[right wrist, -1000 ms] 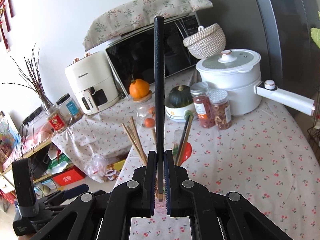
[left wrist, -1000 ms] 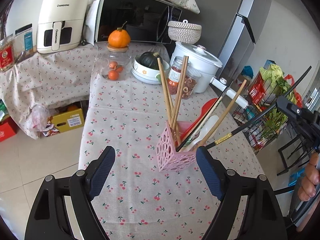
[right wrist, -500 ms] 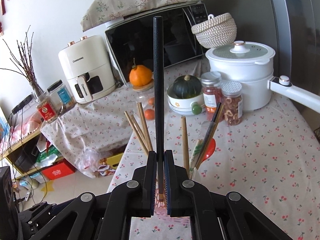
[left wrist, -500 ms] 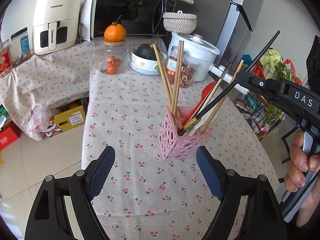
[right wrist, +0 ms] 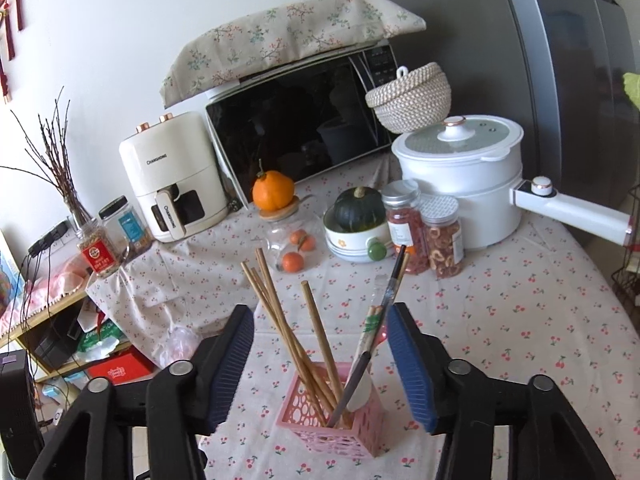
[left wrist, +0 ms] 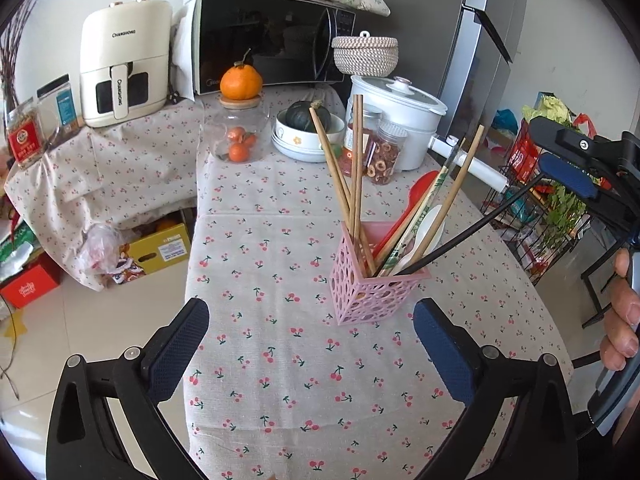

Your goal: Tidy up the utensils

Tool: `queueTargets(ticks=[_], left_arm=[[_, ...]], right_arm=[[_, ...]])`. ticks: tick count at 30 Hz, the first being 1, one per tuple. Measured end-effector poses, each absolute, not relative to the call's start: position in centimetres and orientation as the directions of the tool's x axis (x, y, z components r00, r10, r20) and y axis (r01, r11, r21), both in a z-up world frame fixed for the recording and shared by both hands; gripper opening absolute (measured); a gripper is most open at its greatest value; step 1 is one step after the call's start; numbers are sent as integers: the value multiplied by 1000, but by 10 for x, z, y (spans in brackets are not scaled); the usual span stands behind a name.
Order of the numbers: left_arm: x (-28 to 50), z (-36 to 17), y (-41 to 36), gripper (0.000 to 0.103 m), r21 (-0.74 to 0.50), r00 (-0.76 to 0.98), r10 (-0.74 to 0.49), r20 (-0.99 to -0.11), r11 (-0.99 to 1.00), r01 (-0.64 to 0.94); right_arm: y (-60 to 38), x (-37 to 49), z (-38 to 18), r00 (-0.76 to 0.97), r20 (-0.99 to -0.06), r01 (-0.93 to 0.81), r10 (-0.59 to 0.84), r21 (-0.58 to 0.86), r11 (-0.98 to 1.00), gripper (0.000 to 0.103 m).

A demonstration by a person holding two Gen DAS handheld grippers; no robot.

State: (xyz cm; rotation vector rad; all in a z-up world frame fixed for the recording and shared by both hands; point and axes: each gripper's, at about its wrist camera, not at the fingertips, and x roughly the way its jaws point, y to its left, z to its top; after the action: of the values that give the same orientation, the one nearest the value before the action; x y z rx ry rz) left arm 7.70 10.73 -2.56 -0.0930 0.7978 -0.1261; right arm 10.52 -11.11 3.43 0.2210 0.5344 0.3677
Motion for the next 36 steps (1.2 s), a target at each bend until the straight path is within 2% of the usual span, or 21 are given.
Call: queueTargets(ticks=[1,4,8,14,19,23,36], left_arm=[[75,-25,106,103,-120,697,-137,-704,990,74],[69,-21,101,103,-80,722,-96,-685,995,56],[64,-17,94,103,-89,718,-109,-688,994,65],[50,-3,79,103,-82,735,-114,-668,993,80],[37,11,69,103,-98,762,-133,-634,991,92],[30,18,61,103,-98,770,-137,-623,990,97],[27,19,36,103,-70,765,-125,-632,992,104]], right_arm=[[-116,102,36,805,-449,-277,388,295,915,77],[-128,91,43,824,-440,-257,356,270,928,90],[-141,74,50,856,-427,-225,291,198,954,103],[-151,53,47,873,-447,-192,194,51,980,103],[-163,46,35,832,-536,-164,144,11,986,103],[-173,34,28,832,-550,-103,67,-34,994,103],[-192,24,23,816,-577,-57,44,-3,998,103]])
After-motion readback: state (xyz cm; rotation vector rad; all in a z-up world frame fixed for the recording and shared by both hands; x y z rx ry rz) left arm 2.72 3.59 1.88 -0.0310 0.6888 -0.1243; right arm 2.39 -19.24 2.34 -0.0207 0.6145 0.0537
